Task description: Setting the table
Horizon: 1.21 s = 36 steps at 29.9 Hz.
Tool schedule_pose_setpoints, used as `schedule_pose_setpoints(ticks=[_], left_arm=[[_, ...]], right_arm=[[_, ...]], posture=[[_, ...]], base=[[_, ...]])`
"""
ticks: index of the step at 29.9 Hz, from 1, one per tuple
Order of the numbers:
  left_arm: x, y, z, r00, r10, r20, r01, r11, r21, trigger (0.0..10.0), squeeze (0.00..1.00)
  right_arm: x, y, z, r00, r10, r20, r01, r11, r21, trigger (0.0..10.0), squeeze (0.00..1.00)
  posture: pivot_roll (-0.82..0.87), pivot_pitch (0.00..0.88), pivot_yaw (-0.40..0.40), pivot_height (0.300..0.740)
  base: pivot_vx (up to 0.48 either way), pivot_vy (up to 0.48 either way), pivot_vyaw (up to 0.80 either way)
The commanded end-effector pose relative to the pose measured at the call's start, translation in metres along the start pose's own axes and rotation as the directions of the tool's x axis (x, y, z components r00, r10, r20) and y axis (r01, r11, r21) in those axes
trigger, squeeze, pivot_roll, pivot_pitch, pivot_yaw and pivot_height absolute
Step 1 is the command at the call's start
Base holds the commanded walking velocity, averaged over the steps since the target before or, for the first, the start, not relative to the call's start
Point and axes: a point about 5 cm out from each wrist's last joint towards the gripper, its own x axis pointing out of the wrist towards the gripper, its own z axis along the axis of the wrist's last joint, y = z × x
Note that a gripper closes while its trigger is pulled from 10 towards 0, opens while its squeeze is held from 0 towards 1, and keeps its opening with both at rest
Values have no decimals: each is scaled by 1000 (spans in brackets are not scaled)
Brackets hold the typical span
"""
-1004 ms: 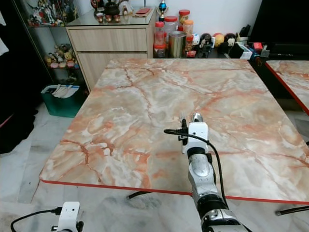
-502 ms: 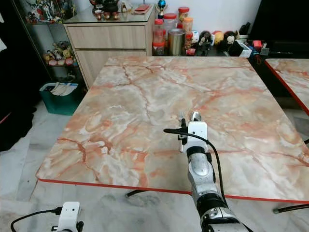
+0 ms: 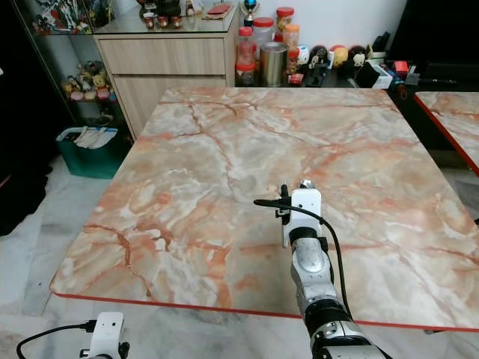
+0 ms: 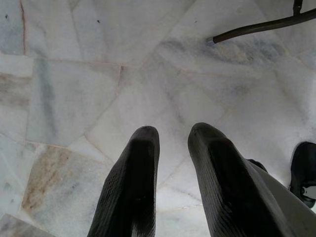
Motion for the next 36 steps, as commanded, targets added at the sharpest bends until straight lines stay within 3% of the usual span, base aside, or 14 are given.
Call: schedule_pose_setpoints(ticks=[1,36], left_arm=[[0,4,-2,1000,12,-16,-12,1000,4,10000,0],[0,3,-2,1000,11,-12,-11,1000,1,10000,0]], right_arm=[[3,2,3,1000,1,5,-1,1000,13,10000,0],[1,4,-1,1000,8,-8,-8,1000,17,10000,0]], posture=[[19,0,36,740],[18,0,37,740]], base=[[255,0,0],[280,0,0]])
